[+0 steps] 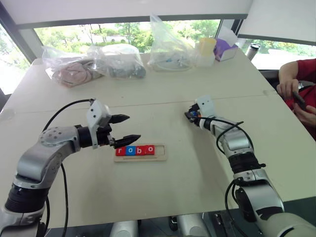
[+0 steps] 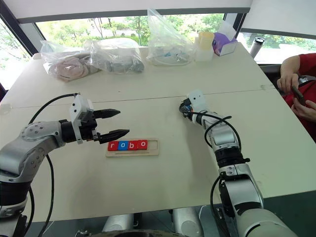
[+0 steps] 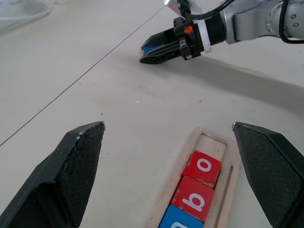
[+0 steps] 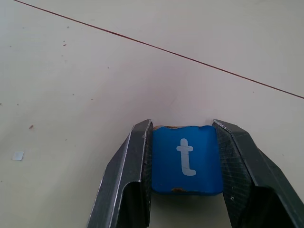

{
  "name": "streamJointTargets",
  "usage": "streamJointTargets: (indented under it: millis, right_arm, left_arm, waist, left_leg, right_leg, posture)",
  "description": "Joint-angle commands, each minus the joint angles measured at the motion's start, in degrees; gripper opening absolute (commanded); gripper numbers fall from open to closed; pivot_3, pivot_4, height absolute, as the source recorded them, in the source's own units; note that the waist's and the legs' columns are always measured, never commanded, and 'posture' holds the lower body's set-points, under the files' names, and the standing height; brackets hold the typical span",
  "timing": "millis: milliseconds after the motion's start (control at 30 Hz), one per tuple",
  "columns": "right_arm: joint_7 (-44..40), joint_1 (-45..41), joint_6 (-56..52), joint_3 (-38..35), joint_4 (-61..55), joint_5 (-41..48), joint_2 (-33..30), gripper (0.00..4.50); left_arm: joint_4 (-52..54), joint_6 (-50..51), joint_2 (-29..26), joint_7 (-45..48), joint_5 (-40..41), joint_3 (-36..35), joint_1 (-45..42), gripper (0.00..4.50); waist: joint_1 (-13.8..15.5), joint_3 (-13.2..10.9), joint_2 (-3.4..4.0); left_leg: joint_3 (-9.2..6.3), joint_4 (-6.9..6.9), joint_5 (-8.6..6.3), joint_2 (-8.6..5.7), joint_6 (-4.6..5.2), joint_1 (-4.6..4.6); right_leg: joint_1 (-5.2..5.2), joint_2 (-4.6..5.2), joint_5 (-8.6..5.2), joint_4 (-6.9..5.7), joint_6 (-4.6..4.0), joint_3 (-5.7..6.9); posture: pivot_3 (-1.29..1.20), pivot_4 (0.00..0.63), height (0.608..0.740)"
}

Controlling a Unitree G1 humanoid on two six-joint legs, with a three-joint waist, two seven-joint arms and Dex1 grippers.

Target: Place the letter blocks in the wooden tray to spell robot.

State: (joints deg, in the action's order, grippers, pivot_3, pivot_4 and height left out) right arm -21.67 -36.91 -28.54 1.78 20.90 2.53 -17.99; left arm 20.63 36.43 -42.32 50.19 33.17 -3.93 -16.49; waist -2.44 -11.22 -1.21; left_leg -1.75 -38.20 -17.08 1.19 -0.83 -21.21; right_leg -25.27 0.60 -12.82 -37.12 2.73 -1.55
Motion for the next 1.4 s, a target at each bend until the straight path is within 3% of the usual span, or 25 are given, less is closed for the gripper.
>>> streamJointTargets:
  millis: [33, 233, 467, 667, 700, 767, 833, 1000, 1100, 1233, 1400]
  right_arm:
    - [8.16, 3.18, -9.78, -5.16, -13.99, 0.24, 1.76, 1.26]
    - [18.38, 15.71, -36.30, -7.25, -46.43, 0.10, 11.04, 1.26]
    - [23.87, 22.26, -48.68, -3.15, -59.37, -1.21, 18.50, 1.26]
    - [22.70, 22.06, -47.83, -3.12, -58.13, -0.99, 16.41, 4.15]
    - [22.34, 20.98, -47.57, -4.14, -58.15, -0.86, 15.82, 4.41]
    - [21.50, 18.73, -45.27, -6.81, -57.61, -0.57, 14.34, 4.41]
    - [14.84, 17.06, -38.32, -7.87, -54.74, 1.41, 7.81, 4.41]
    - [-18.15, 21.01, -18.04, -8.18, -44.81, 13.14, -11.70, 4.41]
    - [-31.70, 24.35, -6.79, -6.71, -36.75, 15.26, -19.38, 4.41]
    - [-41.70, 25.31, 3.87, -4.52, -28.12, 15.88, -22.81, 4.41]
    - [-44.28, 21.06, 13.54, -2.10, -15.99, 13.07, -22.08, 4.41]
  left_arm:
    - [1.86, -2.27, -0.31, -0.14, -1.28, -0.20, -0.62, 4.50]
    - [1.05, -3.57, 0.48, -0.09, -2.59, 1.29, -0.96, 4.50]
    - [-1.17, -4.69, 1.72, 1.50, -3.80, 3.66, -2.96, 4.50]
    - [-1.68, -3.81, 1.92, 3.05, -3.40, 4.55, -3.47, 4.50]
    - [-1.65, -3.81, 1.68, 3.23, -3.42, 4.37, -3.29, 4.50]
    - [-1.41, -3.52, 1.13, 3.49, -3.24, 3.76, -2.91, 4.50]
    - [-0.27, -2.66, -0.25, 4.88, -2.17, 2.95, -2.03, 4.50]
    - [3.89, -0.36, -4.81, 8.79, 1.10, 1.41, 1.81, 4.50]
    - [6.49, 1.73, -7.61, 9.99, 3.10, -0.17, 4.31, 4.50]
    - [8.35, 2.20, -10.26, 9.71, 2.46, -0.71, 8.15, 4.50]
    - [10.25, 3.53, -10.22, 7.23, 4.01, -2.92, 10.82, 4.50]
  waist:
    - [0.16, 0.00, 0.01]
    - [0.09, 0.00, 0.04]
    - [-0.11, 0.00, 0.05]
    - [-0.07, 0.00, 0.04]
    - [-0.10, 0.00, 0.04]
    - [-0.17, 0.00, 0.05]
    - [-0.12, 0.00, 0.05]
    - [-0.07, -0.01, 0.02]
    - [-0.04, -0.02, 0.01]
    - [-0.36, -0.04, 0.01]
    - [-0.10, -0.06, 0.01]
  left_leg:
    - [-0.03, 0.01, 0.00, 0.00, 0.00, -0.06]
    - [-0.10, 0.13, 0.00, 0.05, -0.01, -0.16]
    - [-0.05, 0.12, 0.02, 0.07, -0.05, -0.09]
    - [-0.06, 0.07, 0.05, 0.05, -0.10, -0.11]
    - [-0.05, 0.08, 0.05, 0.05, -0.10, -0.12]
    - [-0.03, 0.08, 0.05, 0.04, -0.10, -0.13]
    - [-0.03, 0.08, 0.05, 0.04, -0.10, -0.13]
    - [-0.02, 0.15, 0.02, 0.02, -0.05, -0.11]
    - [-0.04, 0.20, -0.05, 0.02, 0.09, -0.10]
    - [0.08, 0.18, -0.06, 0.03, 0.11, -0.06]
    - [0.07, 0.07, -0.05, 0.04, 0.09, 0.02]
  right_leg:
    - [-0.05, 0.00, 0.00, 0.00, 0.01, 0.02]
    - [-0.18, 0.01, -0.03, 0.01, 0.06, 0.06]
    - [-0.17, -0.03, -0.17, 0.03, -0.05, 0.07]
    - [-0.14, -0.02, -0.18, 0.06, -0.02, 0.08]
    - [-0.14, -0.02, -0.17, 0.06, 0.01, 0.07]
    - [-0.16, -0.02, -0.13, 0.08, 0.08, 0.06]
    - [-0.16, -0.02, -0.12, 0.08, 0.09, 0.07]
    - [-0.11, -0.02, -0.28, 0.18, 0.13, 0.07]
    - [-0.07, -0.01, -0.27, 0.23, 0.36, 0.11]
    - [-0.08, -0.01, -0.27, 0.20, 0.34, 0.02]
    - [-0.04, -0.05, -0.30, 0.11, 0.08, 0.02]
  posture:
    - [0.00, 0.150, 0.740]
    - [0.00, 0.150, 0.740]
    - [0.00, 0.150, 0.740]
    - [0.00, 0.150, 0.740]
    - [0.00, 0.150, 0.740]
    - [0.00, 0.150, 0.740]
    - [0.00, 0.150, 0.740]
    - [0.00, 0.150, 0.740]
    - [0.00, 0.150, 0.740]
    - [0.00, 0.150, 0.740]
    - [0.00, 0.150, 0.740]
